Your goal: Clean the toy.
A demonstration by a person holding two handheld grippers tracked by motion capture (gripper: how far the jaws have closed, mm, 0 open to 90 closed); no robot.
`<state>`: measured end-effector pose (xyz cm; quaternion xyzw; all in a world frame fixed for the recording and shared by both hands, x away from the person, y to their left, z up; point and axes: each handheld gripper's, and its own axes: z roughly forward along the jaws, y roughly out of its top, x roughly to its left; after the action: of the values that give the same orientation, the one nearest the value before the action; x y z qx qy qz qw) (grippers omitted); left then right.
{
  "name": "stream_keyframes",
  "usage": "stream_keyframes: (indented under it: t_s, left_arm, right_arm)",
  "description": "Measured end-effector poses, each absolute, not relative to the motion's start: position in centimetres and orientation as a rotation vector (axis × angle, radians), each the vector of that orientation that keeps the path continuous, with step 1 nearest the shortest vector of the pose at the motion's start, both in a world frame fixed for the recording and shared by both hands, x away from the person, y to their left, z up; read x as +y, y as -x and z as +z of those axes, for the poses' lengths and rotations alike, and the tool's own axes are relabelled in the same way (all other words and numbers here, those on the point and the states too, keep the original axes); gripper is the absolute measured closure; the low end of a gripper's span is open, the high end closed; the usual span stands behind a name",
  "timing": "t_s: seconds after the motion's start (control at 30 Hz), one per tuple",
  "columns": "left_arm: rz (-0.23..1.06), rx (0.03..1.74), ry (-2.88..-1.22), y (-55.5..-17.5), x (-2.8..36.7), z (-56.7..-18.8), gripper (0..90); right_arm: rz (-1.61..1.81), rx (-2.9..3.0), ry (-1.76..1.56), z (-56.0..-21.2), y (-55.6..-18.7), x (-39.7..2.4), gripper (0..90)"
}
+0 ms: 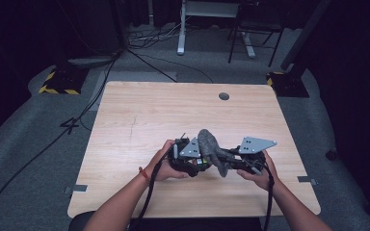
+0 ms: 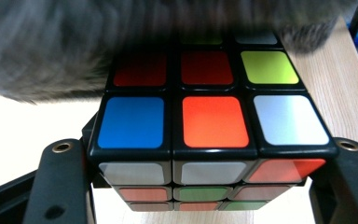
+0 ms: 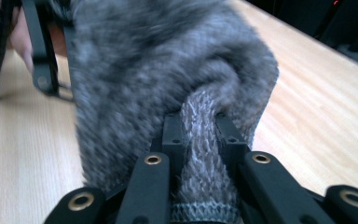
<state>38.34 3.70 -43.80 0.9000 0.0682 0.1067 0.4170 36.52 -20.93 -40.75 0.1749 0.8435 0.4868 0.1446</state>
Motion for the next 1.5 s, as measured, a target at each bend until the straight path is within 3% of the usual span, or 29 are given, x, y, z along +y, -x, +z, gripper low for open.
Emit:
stream_keyframes:
  t_s: [0.37,0.87,1.5]
  left_arm:
    - [0.236,0.167,-2.271,-38.2,3.1,-44.2,33.3]
    - [0.222,0.166,-2.187,-38.0,4.4,-43.0,33.4]
    - [0.219,0.145,-2.241,-38.1,3.6,-43.9,32.9]
  right_arm:
    - [1.311,2.43,-0.493,-40.7,-36.6,-19.7,77.8]
    - [1.2,2.463,-0.59,-42.1,-37.8,-21.6,78.1]
    - [1.513,2.516,-0.494,-41.3,-36.7,-21.0,78.2]
